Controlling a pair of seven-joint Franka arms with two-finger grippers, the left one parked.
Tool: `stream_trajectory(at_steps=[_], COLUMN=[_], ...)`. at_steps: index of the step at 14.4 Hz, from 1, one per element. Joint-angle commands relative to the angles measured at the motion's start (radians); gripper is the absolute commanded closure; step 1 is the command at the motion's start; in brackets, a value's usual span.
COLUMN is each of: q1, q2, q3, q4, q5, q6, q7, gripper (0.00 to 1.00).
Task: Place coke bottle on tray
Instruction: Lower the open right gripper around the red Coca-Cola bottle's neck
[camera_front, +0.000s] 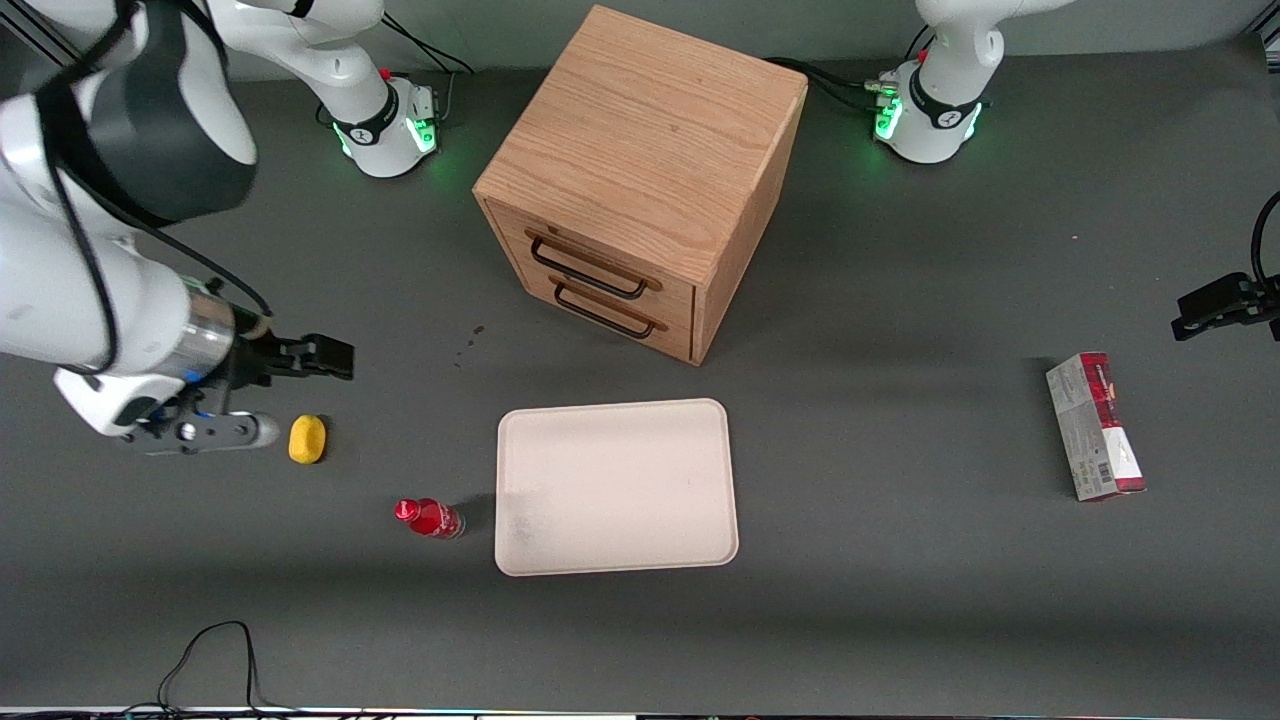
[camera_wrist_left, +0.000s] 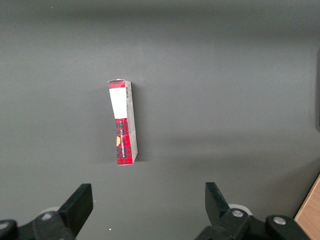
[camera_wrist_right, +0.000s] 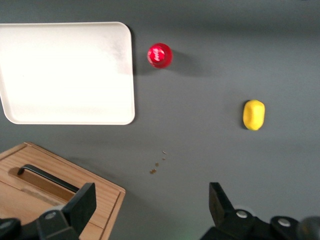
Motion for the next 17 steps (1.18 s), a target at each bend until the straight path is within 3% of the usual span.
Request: stream_trajectory(at_steps=[1,8,17], q1=[-0.004,-0.003,0.008], q2=[0.055,0.292,0.414], q3=[0.000,-0.004,-0.004], q4=[0.097,0.143,0.142], q5=[0.002,-0.024,-0.079], q6=[-0.034,0.274,0.422], q7=[0.020,0.063,0.058], gripper=[0.00,0.00,0.01])
